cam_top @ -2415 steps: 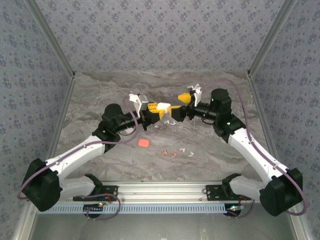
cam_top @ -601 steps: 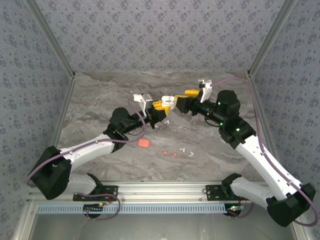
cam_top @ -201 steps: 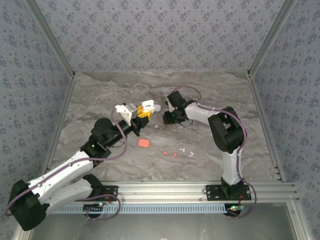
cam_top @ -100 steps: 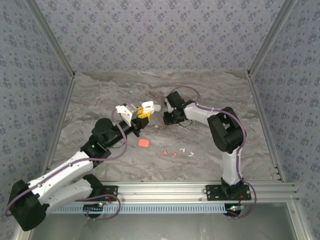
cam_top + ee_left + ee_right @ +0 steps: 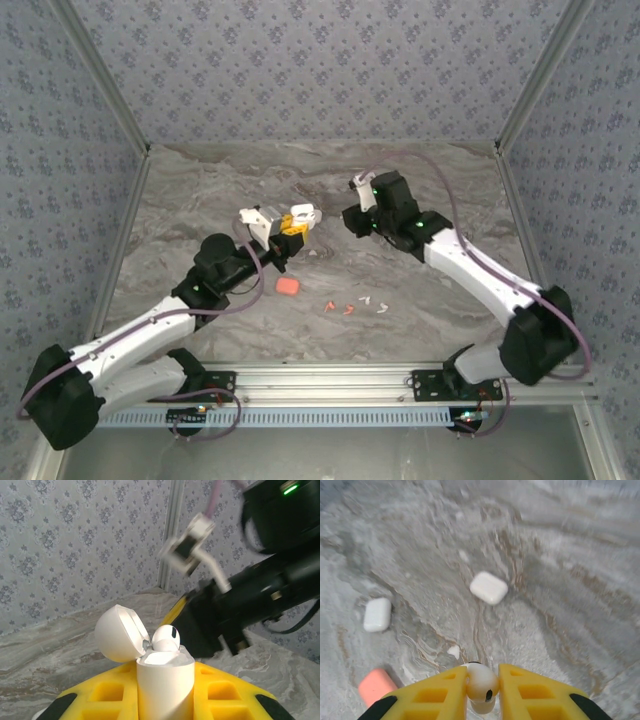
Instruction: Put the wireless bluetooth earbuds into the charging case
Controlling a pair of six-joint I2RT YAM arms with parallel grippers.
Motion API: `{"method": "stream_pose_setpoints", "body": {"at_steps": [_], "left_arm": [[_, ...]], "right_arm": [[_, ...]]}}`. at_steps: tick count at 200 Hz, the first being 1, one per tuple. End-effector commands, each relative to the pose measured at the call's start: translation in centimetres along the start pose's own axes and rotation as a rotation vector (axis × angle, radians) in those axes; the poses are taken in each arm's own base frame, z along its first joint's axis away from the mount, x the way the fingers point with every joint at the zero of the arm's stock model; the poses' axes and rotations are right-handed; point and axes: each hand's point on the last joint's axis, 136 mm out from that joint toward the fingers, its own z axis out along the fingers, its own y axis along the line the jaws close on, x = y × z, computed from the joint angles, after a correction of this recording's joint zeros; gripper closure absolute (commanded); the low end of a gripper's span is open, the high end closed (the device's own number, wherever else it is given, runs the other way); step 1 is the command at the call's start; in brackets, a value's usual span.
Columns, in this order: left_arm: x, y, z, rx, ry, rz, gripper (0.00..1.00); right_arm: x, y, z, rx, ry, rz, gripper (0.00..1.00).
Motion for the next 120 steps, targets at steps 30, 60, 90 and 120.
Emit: {"method": "stream_pose_setpoints", "body": {"at_steps": [30,60,90,120], "left_arm": [[-1.9,-1.8,0.5,0.096,-0.062,-0.014,1.0],[-1.8,-2.7,0.6,0.145,-0.034,0.008,1.0],[-1.9,-3.5,0.4,0.189,-0.028,0.027,1.0],[-1.8,-4.1,0.3,0.225,-0.019,0.036,1.0]], "right_arm": [[-5.0,3.5,-7.8,-0.055,-0.261,-0.245,0.75],[-6.8,5.8,-11.2,-0.077,-0.365,-0.354,0.75],[-7.4,8.3,-12.6,-0.105,-0.404,-0.461,0.75],[-7.5,9.8,-12.5,-0.126,-0.401,-0.525,0.75]]}}
